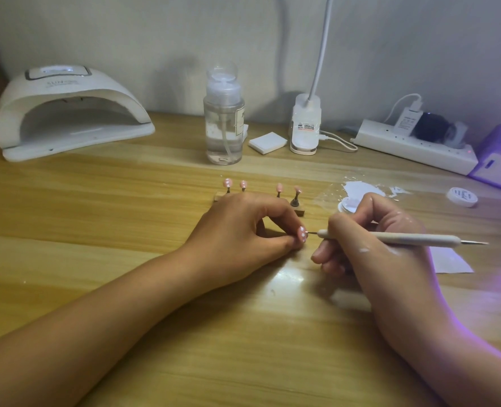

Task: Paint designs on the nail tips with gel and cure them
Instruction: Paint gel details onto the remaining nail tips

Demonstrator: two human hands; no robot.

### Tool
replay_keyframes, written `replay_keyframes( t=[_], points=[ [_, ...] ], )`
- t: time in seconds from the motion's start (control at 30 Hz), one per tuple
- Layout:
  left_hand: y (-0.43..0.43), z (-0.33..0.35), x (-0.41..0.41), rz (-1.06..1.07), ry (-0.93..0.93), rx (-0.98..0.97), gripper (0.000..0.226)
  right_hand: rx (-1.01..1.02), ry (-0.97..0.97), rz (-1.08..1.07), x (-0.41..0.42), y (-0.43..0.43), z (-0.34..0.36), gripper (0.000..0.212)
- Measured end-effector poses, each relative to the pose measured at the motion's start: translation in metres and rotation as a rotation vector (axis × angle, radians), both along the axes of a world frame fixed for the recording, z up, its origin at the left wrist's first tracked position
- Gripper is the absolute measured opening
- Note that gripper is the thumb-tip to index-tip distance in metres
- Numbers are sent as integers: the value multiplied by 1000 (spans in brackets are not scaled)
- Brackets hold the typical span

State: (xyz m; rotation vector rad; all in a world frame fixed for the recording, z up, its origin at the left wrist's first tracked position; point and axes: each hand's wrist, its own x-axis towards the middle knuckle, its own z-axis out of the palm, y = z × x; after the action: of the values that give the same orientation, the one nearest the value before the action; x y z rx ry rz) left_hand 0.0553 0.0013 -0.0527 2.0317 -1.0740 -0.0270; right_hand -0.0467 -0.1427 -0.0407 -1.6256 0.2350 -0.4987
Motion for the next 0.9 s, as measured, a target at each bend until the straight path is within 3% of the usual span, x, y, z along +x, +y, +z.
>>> replay_keyframes(
  t=[0.33, 0.5, 0.9],
  points=[
    [0, -1, 0, -7, -16, -9, 6, -3, 18, -31, 0, 0, 0, 27],
    [0, -2, 0, -15, -13, -16, 7, -59, 77, -56, 1, 0, -2, 15],
    [1, -1, 0, 8, -13, 1, 15, -91, 83, -36, 4, -1, -6, 13]
  ],
)
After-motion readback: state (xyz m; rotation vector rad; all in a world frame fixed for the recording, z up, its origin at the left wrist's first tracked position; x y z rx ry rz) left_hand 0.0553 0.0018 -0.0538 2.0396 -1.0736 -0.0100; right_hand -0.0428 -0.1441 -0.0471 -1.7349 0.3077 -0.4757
